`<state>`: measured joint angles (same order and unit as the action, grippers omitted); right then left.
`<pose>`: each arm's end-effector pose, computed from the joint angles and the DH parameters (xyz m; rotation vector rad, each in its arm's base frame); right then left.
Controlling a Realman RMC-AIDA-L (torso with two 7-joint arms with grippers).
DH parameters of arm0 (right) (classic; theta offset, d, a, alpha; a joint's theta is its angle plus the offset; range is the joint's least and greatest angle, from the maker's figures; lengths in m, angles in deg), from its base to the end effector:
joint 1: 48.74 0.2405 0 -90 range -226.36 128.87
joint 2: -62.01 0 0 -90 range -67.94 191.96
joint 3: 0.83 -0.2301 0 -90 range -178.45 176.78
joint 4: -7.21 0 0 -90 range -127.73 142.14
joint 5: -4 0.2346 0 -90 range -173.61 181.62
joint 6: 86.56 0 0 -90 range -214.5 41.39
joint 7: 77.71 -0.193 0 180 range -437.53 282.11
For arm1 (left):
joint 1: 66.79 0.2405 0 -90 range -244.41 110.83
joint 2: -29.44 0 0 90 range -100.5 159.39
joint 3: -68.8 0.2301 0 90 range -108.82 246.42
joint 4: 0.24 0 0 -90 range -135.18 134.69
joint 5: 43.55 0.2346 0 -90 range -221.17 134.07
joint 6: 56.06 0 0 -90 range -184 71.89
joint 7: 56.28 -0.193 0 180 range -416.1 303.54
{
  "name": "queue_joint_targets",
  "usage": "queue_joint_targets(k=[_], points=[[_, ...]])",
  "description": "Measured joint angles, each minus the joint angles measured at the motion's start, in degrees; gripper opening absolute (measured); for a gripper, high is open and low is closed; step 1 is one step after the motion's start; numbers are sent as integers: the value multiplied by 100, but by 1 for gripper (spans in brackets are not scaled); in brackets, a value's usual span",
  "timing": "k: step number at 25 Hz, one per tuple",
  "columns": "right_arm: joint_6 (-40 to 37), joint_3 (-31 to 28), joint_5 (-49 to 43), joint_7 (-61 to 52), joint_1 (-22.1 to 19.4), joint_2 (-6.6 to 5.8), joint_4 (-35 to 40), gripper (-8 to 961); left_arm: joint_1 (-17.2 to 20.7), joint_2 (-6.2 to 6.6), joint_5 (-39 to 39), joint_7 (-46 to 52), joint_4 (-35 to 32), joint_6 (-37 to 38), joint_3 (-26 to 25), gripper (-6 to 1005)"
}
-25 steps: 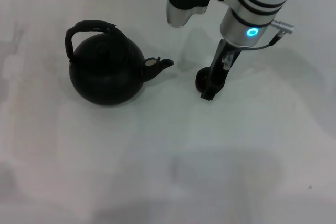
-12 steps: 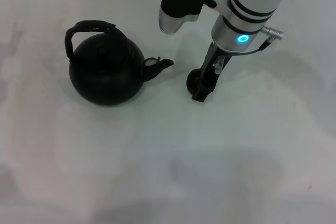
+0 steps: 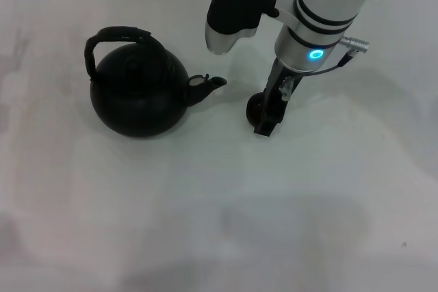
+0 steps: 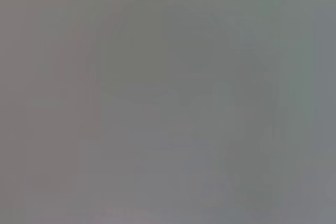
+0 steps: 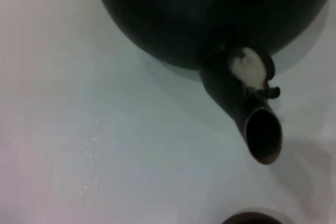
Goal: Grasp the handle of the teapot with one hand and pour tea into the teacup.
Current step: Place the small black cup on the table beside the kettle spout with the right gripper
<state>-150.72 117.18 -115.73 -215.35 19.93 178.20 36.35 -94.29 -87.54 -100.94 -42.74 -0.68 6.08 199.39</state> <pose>0.1525 0.3898 -0.1556 -2.8336 0.3746 -0.9055 -0.3810 0.3846 0.0316 -1.4366 -0.6649 -0.5619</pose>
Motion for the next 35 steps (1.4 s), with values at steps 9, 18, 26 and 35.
queue_joint_targets(k=[9,18,26,35], points=[[-9,10,35,0,0,0,36,724,35,13,-1,0,0,0,-12,876],[-30,-33,156,0,-18,0,120,834,35,10,0,0,0,0,-6,876],[-12,-223,161,12,-50,0,207,841,38,9,-6,0,0,0,-16,875],[-7,-1000,-98,89,-446,-77,555,841,50,9,-9,0,0,1,-12,875]])
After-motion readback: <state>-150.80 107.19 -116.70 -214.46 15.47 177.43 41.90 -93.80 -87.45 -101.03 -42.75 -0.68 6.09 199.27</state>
